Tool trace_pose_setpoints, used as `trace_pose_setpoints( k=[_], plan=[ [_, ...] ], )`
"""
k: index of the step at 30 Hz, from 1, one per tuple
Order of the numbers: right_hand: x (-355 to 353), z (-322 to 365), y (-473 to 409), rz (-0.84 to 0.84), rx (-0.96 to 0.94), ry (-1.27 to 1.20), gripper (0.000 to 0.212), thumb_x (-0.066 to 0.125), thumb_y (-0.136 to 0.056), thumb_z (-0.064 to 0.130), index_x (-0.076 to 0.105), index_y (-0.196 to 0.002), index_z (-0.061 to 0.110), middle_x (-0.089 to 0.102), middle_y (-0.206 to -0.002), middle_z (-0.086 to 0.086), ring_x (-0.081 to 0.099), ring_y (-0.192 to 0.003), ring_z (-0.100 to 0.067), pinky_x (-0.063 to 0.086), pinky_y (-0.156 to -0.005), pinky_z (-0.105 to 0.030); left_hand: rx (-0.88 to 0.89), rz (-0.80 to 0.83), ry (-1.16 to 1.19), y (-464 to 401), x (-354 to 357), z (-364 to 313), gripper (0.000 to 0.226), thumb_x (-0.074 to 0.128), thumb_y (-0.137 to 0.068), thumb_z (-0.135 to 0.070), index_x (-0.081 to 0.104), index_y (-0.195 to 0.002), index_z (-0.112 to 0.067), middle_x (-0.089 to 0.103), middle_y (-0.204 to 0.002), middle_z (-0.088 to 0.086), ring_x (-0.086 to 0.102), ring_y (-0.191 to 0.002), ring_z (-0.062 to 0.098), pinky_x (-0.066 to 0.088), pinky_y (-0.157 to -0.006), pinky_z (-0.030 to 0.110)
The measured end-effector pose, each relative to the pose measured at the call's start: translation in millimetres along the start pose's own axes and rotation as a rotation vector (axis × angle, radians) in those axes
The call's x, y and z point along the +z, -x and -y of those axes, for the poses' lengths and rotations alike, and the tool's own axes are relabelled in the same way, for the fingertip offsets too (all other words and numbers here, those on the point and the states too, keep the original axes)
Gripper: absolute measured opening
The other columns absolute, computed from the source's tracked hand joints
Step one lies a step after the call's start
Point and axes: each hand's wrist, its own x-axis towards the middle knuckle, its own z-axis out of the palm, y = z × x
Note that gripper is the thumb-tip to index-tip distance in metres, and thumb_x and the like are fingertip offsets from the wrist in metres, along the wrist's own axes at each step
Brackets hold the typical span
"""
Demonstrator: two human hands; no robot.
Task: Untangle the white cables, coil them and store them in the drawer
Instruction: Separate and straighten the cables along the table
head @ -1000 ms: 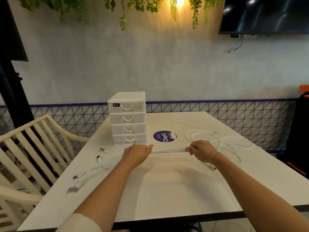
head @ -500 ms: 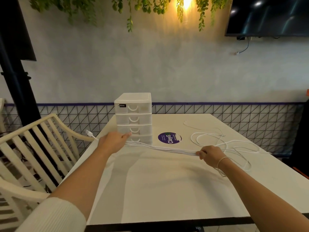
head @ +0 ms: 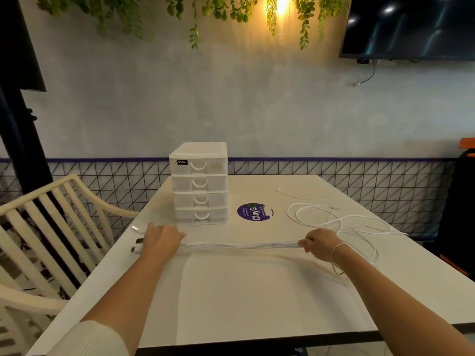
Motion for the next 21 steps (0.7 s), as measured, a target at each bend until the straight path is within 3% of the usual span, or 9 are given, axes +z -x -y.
trace_pose_setpoints(
  k=[3, 6, 10, 12, 15, 16, 18, 21],
  plan=[
    [-4, 1, -1, 0.012, -0.019, 0.025, 0.033, 0.046, -0.095, 0.031, 0.052, -0.064, 0.022, 0.055, -0.086, -0.001, 0.047, -0.085, -0.015, 0.034, -0.073, -0.023, -0.013, -0.018, 0.027, 1, -4, -21, 0.029, 0.037, -0.099, -0.026, 0.056, -0.120, -0.016, 0.059, -0.123, 0.002, 0.051, -0.116, 0.020, 0.034, -0.094, 0.032],
    [-7, 1, 0, 0.015, -0.054, 0.032, 0.035, 0.047, -0.094, 0.032, 0.050, -0.060, 0.026, 0.056, -0.084, -0.001, 0.049, -0.083, -0.015, 0.034, -0.073, -0.023, 0.143, 0.003, 0.228, 1, -13, -70, 0.028, 0.038, -0.098, -0.018, 0.057, -0.116, -0.009, 0.059, -0.121, 0.009, 0.053, -0.113, 0.027, 0.041, -0.091, 0.035],
    [-12, 6, 5, 0.018, -0.123, 0.020, 0.034, 0.047, -0.094, 0.031, 0.054, -0.061, 0.025, 0.056, -0.082, 0.000, 0.049, -0.080, -0.015, 0.035, -0.069, -0.024, 0.369, 0.142, 0.613, 28, -41, -152, 0.031, 0.031, -0.101, -0.017, 0.056, -0.108, 0.000, 0.058, -0.115, 0.016, 0.052, -0.105, 0.031, 0.041, -0.087, 0.037],
    [-14, 7, 7, 0.029, -0.157, 0.007, 0.029, 0.045, -0.094, 0.027, 0.059, -0.069, 0.021, 0.058, -0.081, 0.000, 0.050, -0.074, -0.013, 0.037, -0.062, -0.021, 0.456, 0.249, 0.682, 41, -46, -183, 0.037, 0.026, -0.102, -0.021, 0.057, -0.112, -0.002, 0.057, -0.116, 0.015, 0.052, -0.105, 0.031, 0.042, -0.091, 0.040],
    [-17, 4, 11, 0.042, -0.203, -0.062, 0.028, 0.043, -0.093, 0.022, 0.069, -0.084, 0.016, 0.067, -0.089, 0.002, 0.058, -0.079, -0.014, 0.043, -0.071, -0.022, 0.523, 0.370, 0.744, 54, -40, -205, 0.047, 0.021, -0.103, -0.031, 0.062, -0.100, -0.008, 0.061, -0.096, 0.009, 0.053, -0.087, 0.023, 0.041, -0.083, 0.032],
    [-18, 0, 13, 0.056, -0.209, -0.095, 0.028, 0.044, -0.094, 0.023, 0.070, -0.086, 0.015, 0.067, -0.086, 0.003, 0.057, -0.078, -0.013, 0.044, -0.073, -0.024, 0.513, 0.380, 0.783, 57, -38, -208, 0.049, 0.021, -0.103, -0.033, 0.063, -0.098, -0.007, 0.059, -0.091, 0.006, 0.051, -0.083, 0.021, 0.039, -0.079, 0.030],
    [-22, -9, 17, 0.102, -0.205, -0.218, 0.027, 0.048, -0.094, 0.026, 0.067, -0.078, 0.017, 0.059, -0.068, 0.004, 0.050, -0.063, -0.012, 0.041, -0.062, -0.023, 0.502, 0.360, 0.822, 59, -32, -212, 0.052, 0.022, -0.103, -0.037, 0.063, -0.097, -0.006, 0.058, -0.091, 0.007, 0.050, -0.082, 0.020, 0.036, -0.077, 0.028],
    [-24, -25, 21, 0.166, -0.186, -0.466, 0.028, 0.053, -0.093, 0.026, 0.059, -0.069, 0.016, 0.050, -0.054, 0.003, 0.040, -0.045, -0.010, 0.035, -0.049, -0.021, 0.506, 0.277, 0.745, 56, -28, -214, 0.052, 0.023, -0.102, -0.039, 0.061, -0.101, -0.003, 0.063, -0.103, 0.017, 0.055, -0.092, 0.029, 0.035, -0.075, 0.030]
  ],
)
